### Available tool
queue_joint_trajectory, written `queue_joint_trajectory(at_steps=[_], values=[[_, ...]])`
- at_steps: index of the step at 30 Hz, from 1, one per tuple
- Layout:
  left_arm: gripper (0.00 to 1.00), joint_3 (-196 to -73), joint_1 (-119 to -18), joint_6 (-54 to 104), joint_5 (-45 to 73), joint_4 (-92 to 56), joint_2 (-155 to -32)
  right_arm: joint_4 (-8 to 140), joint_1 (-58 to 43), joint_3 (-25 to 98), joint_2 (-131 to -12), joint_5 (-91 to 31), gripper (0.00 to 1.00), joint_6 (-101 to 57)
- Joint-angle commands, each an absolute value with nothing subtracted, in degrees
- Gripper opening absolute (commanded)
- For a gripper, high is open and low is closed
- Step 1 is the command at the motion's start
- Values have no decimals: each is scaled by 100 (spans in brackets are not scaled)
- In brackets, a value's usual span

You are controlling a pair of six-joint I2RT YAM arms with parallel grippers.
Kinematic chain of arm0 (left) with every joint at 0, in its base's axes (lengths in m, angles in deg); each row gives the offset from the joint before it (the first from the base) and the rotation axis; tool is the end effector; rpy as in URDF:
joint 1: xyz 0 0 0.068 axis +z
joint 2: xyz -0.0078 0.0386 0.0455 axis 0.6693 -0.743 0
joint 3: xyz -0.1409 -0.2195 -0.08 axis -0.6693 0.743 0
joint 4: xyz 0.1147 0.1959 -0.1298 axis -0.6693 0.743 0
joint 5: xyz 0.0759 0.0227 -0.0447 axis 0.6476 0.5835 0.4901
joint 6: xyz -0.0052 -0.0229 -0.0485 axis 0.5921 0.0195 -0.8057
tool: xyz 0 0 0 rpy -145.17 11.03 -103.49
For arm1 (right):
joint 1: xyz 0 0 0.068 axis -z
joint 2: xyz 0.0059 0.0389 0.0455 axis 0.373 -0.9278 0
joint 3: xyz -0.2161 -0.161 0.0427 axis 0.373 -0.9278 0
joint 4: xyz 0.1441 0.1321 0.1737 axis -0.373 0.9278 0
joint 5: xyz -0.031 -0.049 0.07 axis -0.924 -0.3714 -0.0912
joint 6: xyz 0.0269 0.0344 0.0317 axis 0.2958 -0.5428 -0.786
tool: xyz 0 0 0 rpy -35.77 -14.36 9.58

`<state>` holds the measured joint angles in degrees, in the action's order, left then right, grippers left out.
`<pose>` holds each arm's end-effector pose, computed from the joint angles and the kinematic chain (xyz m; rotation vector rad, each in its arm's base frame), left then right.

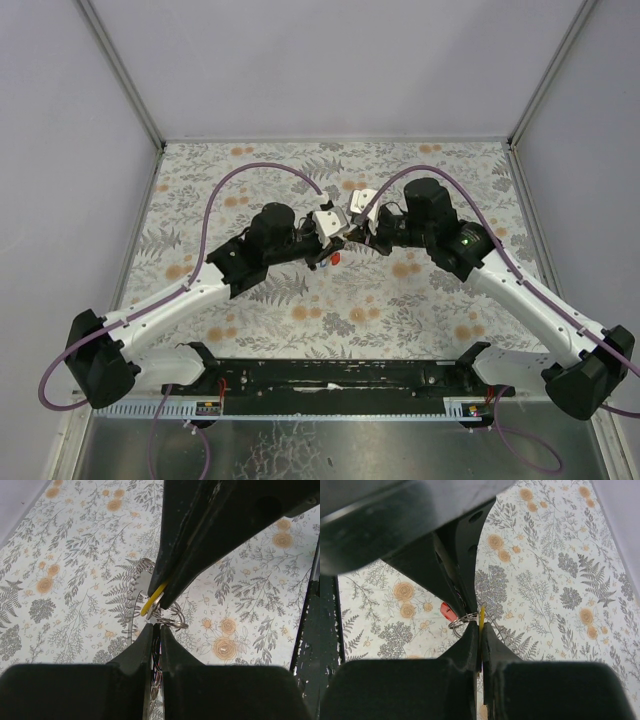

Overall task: Remove the keys from the keyring
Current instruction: Remove the key from the keyring.

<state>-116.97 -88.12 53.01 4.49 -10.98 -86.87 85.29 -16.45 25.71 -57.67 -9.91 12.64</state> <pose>0.1865 -0.2096 0.3204 1.1849 1.5480 -0.6502 0.1948 0.1755 0.3674 -1.3234 1.4383 0.5972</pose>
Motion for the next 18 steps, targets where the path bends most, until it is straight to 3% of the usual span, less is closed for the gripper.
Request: queue_joint_trajectory(at_steps=[1,18], values=[[0,-11953,-8840,5600,393,-1155,-8540,8240,-1607,2727,-5834,-1026,0,1153],[0,-10928,-8614,4214,385,-2503,-8114,8509,-1589,2707,-5348,-344,0,1412]])
